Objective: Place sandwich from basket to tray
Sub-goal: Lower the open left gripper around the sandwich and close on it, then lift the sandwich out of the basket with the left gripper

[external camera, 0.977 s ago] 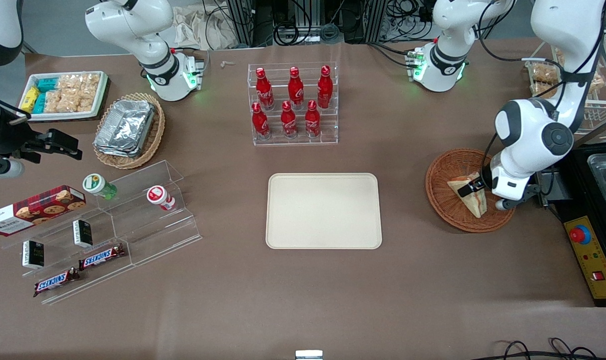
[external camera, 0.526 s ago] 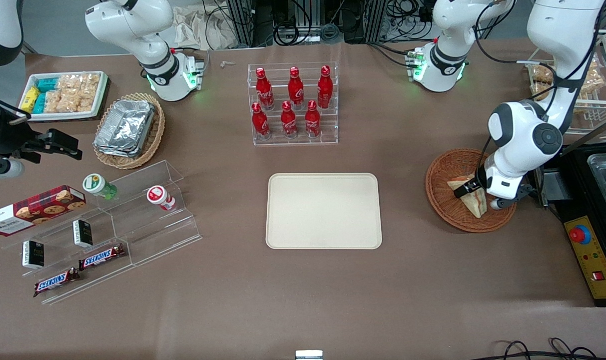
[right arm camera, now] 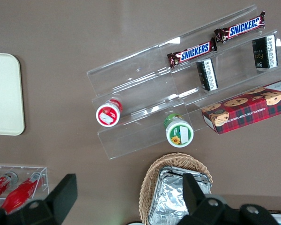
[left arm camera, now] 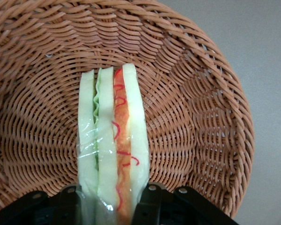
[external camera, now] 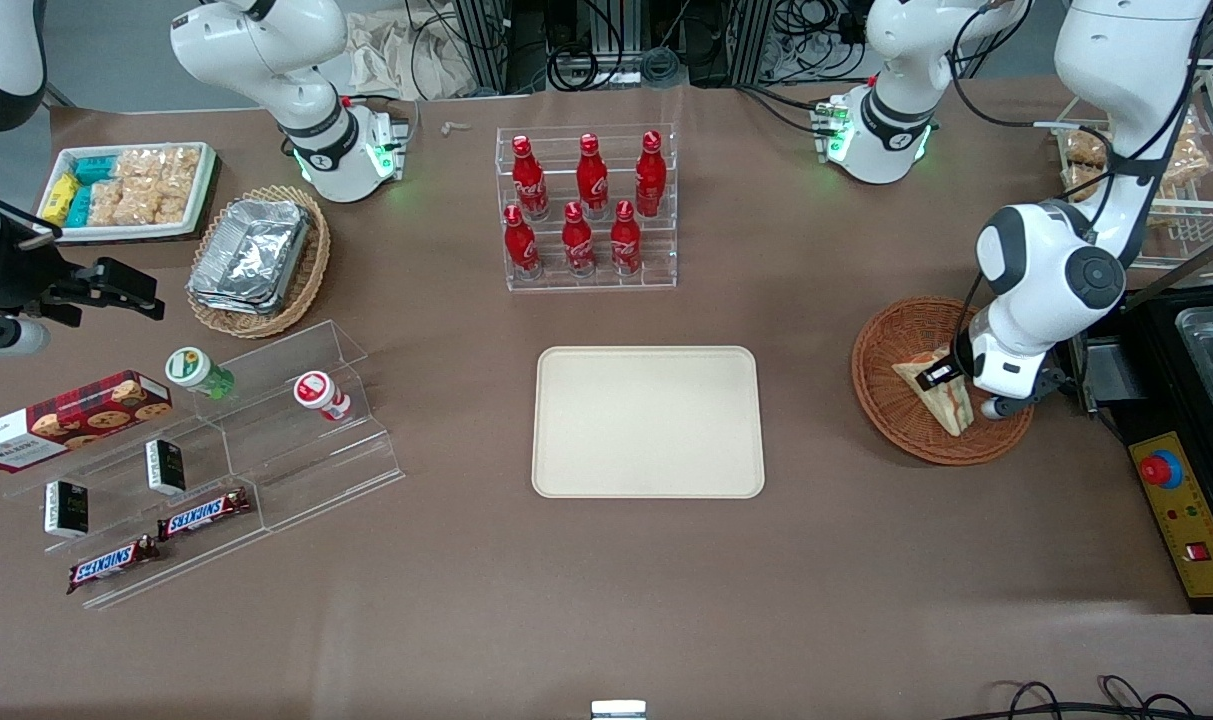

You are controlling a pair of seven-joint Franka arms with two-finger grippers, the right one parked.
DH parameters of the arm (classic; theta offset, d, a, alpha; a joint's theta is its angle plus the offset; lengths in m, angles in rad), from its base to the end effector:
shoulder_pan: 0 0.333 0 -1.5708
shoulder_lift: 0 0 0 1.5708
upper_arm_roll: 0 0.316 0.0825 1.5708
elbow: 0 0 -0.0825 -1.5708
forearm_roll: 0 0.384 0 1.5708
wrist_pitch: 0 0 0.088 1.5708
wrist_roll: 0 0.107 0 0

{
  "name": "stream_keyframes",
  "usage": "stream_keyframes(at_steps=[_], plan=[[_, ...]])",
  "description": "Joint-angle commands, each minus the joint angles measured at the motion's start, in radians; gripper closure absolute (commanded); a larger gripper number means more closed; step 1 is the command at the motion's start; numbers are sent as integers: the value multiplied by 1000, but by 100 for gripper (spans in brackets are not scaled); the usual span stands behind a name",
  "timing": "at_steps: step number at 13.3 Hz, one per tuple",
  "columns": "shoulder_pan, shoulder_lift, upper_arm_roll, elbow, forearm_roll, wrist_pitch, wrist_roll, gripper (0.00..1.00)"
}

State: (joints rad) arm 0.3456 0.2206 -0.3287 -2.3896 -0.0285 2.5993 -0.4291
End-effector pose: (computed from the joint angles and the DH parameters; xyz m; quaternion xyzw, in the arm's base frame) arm 0.5034 0.0057 0.2321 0.9707 0.2364 -0.0087 0.0418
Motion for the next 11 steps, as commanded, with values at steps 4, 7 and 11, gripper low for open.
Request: stream_keyframes(at_steps=[4,7,11], plan=[[-2,-27,-7,-10,-7,12,-14,100],[-2,-88,-9,1,12,-57,1,100],[-2,-124,-9,143,12,-284,78,100]])
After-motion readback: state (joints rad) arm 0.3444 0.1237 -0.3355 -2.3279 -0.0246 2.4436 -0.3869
